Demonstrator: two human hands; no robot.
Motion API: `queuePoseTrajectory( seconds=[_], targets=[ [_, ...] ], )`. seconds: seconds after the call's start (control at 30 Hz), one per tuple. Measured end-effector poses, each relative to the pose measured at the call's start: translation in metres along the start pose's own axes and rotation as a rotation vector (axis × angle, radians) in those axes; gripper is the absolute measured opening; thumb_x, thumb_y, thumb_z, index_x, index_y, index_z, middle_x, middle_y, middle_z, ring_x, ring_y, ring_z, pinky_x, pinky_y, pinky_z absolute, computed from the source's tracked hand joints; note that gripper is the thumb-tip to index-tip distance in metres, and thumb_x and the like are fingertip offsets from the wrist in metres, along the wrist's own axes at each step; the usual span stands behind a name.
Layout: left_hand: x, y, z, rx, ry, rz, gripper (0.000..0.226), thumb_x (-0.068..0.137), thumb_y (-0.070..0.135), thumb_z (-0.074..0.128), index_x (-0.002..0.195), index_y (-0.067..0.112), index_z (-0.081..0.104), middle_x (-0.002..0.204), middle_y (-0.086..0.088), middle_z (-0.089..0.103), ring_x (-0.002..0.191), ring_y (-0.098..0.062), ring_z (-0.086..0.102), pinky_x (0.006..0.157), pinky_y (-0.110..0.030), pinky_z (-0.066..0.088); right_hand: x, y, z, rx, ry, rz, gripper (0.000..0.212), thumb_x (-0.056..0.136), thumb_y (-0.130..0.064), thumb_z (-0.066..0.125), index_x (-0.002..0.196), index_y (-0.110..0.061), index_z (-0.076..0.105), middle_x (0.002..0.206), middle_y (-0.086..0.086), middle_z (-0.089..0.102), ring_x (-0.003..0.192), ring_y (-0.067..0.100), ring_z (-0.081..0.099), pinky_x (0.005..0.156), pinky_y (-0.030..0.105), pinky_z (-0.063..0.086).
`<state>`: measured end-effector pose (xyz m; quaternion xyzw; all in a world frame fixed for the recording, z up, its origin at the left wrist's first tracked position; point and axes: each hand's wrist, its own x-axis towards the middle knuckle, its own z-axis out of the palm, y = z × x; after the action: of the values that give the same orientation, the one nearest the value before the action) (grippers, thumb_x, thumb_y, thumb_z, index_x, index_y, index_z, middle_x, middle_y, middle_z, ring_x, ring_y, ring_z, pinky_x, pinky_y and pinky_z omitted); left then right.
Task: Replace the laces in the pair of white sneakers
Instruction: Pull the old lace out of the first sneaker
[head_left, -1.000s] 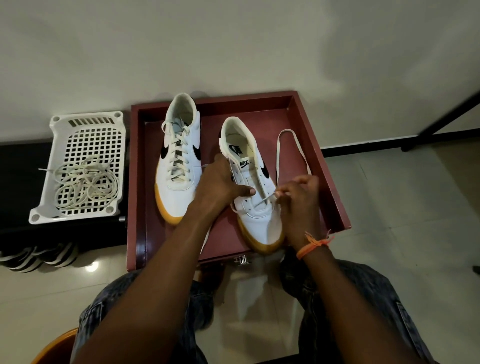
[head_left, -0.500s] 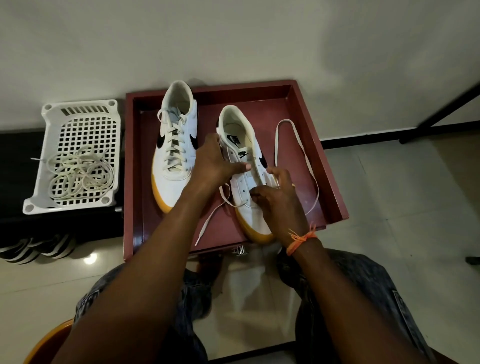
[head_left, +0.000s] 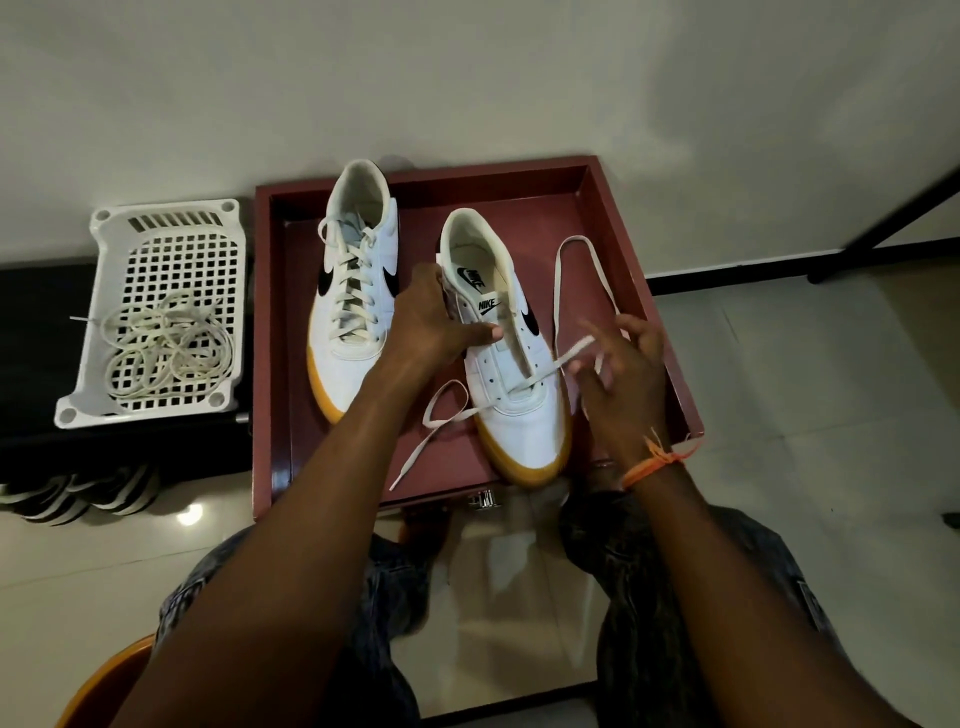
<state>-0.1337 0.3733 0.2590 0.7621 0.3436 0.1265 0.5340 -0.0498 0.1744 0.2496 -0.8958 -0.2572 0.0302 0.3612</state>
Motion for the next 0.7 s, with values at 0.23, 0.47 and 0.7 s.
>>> queuePoseTrajectory(
  seconds=[0.23,0.47,0.7],
  targets=[
    [-0.001,0.001,0.001,0.010,-0.001,0.013,0.072,0.062,0.024,0.093,0.116,0.019,0.046,0.112,0.005,0.062,0.098,-0.006,0.060,0.079,-0.023,0.053,-0.021,-0.019,0.033,-0.127,-0.161,-0.323,0.009,0.083,-0.002,0.069,0.086,-0.010,0.072,0.133,0.019,0.047,0.116,0.038,0.053,0.075,0.043,0.058],
    [0.000,0.000,-0.001,0.001,-0.004,0.017,0.075,0.061,0.023,0.094,0.119,0.016,0.048,0.114,0.003,0.062,0.101,-0.009,0.061,0.085,-0.029,0.055,-0.001,0.002,0.001,-0.063,0.204,-0.044,0.007,0.089,-0.009,0.066,0.083,-0.008,0.067,0.118,0.017,0.041,0.093,0.017,0.049,0.083,0.038,0.055],
    [0.001,0.000,0.000,0.015,-0.004,0.015,0.075,0.060,0.024,0.094,0.119,0.015,0.048,0.115,0.002,0.062,0.101,-0.011,0.061,0.088,-0.036,0.055,-0.009,-0.009,0.011,-0.139,-0.041,-0.227,0.027,0.084,-0.019,0.072,0.111,-0.017,0.071,0.138,0.017,0.041,0.129,0.031,0.040,0.099,0.037,0.043]
  ],
)
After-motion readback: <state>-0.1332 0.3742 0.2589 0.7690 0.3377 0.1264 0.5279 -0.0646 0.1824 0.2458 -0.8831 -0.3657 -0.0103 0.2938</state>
